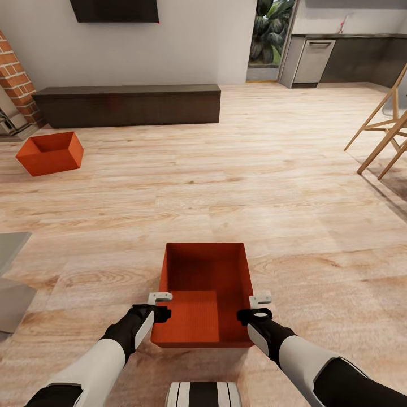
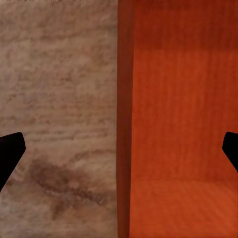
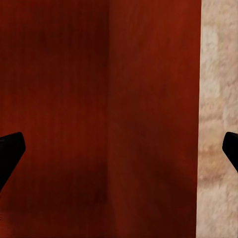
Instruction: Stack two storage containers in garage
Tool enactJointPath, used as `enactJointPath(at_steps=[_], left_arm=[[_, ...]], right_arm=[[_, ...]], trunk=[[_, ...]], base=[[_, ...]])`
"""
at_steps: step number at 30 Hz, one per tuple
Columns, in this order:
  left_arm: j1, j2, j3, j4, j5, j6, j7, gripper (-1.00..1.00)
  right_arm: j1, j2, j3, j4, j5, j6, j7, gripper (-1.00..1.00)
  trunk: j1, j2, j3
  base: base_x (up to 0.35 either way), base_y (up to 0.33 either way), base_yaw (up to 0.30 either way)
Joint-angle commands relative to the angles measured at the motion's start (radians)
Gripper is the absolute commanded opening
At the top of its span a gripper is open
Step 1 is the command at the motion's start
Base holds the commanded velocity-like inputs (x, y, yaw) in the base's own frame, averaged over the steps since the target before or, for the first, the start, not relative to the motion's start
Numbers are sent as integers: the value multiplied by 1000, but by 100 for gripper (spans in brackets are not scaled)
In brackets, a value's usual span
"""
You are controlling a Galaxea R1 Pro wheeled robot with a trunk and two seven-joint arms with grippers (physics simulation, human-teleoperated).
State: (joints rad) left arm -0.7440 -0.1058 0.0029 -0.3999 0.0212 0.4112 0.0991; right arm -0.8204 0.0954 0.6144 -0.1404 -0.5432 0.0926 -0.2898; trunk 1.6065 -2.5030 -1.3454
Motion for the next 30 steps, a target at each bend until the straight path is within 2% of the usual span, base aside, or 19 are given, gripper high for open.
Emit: enactJointPath(at_steps=[1,9,10,30], left_arm=[[0,-1,0,-2,1,6,4,100],[0,-2,2,-1,1,7,4,100],[0,-2,1,2,2,7,5,-100],[0,-2,0,0,-1,3,7,-100]], right_arm=[[0,0,8,-2,-4,7,-6,100],[0,0,8,-2,-5,6,-6,100],[0,0,8,-2,-6,6,-6,-100],[0,0,8,-2,-5,1,-6,-100]], trunk=[[0,0,-1],[0,0,-1],[0,0,-1],[0,0,-1]], base=[[0,0,0],[0,0,0],[0,0,0],[0,0,0]])
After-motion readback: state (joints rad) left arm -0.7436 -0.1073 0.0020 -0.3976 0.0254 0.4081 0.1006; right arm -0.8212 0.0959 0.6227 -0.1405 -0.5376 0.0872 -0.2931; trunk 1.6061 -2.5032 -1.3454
